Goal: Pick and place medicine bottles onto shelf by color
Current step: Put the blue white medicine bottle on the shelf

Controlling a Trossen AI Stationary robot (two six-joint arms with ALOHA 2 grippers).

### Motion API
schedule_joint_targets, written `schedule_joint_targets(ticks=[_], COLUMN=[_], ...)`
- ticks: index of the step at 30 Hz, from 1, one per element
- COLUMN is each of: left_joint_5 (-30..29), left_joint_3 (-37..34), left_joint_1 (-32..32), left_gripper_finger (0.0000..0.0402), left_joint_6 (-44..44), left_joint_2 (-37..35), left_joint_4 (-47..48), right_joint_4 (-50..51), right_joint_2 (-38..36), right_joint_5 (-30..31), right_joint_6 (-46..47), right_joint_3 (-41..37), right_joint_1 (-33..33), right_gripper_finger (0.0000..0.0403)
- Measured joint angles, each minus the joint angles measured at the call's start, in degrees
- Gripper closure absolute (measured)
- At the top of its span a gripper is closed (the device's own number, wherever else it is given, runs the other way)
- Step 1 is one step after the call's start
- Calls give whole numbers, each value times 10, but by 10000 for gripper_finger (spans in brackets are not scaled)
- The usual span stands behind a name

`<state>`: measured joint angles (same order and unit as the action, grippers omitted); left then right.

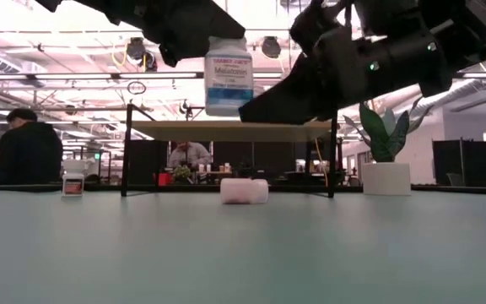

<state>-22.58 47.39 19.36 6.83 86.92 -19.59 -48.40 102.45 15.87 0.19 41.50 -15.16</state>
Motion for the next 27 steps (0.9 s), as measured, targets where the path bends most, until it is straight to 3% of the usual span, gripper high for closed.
schedule_joint_targets(ticks=[7, 13, 20, 27], left_joint_5=[21, 79, 293, 470], left_joint_3=[0, 0, 18, 105], left_joint_1=[-60, -172, -403, -593], left_gripper_finger=[213, 212, 212, 211], left_joint_6=[-37, -118, -209, -289], left_joint_2=[-59, -146, -182, -86], left_joint_4=[63, 135, 143, 146], right_joint_4=[41, 139, 163, 109], right_joint_2=[-14, -99, -189, -257], right_joint_5=[69, 84, 83, 83], right_joint_6=[13, 43, 54, 67], right_joint_3=[0, 0, -60, -145], right_joint_1=[0, 0, -7, -6], right_gripper_finger=[121, 104, 113, 114])
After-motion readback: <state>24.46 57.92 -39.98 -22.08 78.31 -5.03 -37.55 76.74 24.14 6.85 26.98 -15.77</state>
